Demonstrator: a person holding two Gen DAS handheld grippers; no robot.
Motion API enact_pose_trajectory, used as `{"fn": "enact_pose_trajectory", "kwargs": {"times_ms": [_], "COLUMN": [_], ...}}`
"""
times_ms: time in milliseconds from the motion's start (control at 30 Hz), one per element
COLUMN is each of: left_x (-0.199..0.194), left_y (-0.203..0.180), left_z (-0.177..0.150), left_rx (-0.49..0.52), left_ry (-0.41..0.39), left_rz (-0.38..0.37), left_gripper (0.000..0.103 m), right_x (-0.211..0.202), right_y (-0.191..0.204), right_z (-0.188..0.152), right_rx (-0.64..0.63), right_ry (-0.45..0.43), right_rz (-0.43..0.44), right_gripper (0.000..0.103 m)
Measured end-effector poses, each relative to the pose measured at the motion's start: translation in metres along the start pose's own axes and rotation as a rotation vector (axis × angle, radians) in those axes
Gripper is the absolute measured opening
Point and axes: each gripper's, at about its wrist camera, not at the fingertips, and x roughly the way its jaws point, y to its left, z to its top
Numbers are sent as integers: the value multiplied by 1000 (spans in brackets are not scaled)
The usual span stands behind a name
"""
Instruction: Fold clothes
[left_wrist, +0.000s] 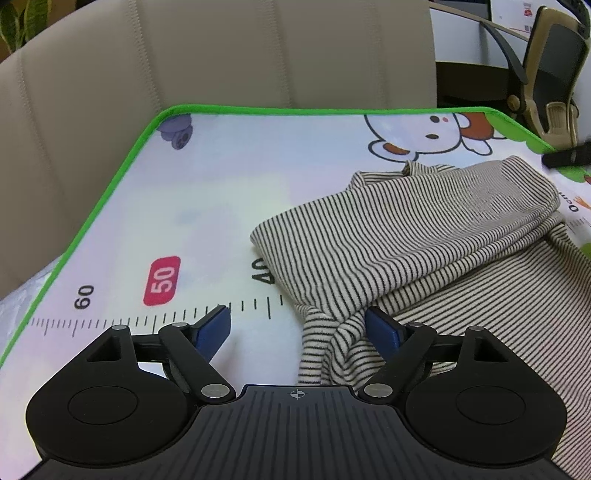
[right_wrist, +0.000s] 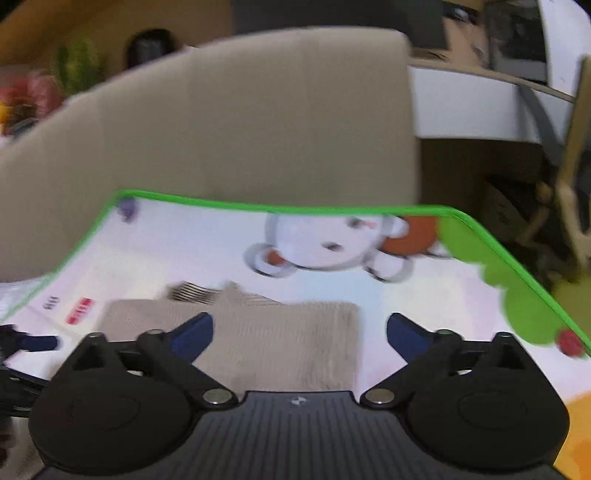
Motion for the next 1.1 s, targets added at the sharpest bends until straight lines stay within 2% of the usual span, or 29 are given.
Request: {"fn": "enact_pose_trajectory", "kwargs": {"times_ms": [67,167,267,433,567,700,767,867,967,1033,1100], "left_x": [1,4,5,0,-20,-41,-42,-27,-6,6,17], "left_y": [0,1,3,8,21,30,23,2,-17,-20,-19], "left_z": [0,0,-1,0,5,13,18,19,15,11,9], "left_rx": [1,-3,-11,-21,-141,-231,-209,-167,-134,-119,-115], "left_ry": [1,3,6,-2,-64,-154,-163,-133,-109,-117,-126], "left_rz": [4,10,13,4,-8,-87,-151,-234,-277,-256,-227], "left_gripper": [87,90,93,93,91,92,95,95,95,95,95], "right_x": [16,44,53,57,59,63,61,50,35,27,19], "right_y": [6,6,8,4,6,12,14,17,17,13,10], "right_z": [-6,-25,-35,-32,-32,-33,-32,-32,-30,-24,-16], "right_rx": [17,57,8,42,36,-8,-15,-29,-42,-31,-22], "right_ry": [51,148,157,187,209,236,233,204,179,164,134], "right_rz": [46,31,22,36,30,10,5,4,8,18,20], "right_gripper": [102,103,103,103,103,103,103,101,80,46,36]}}
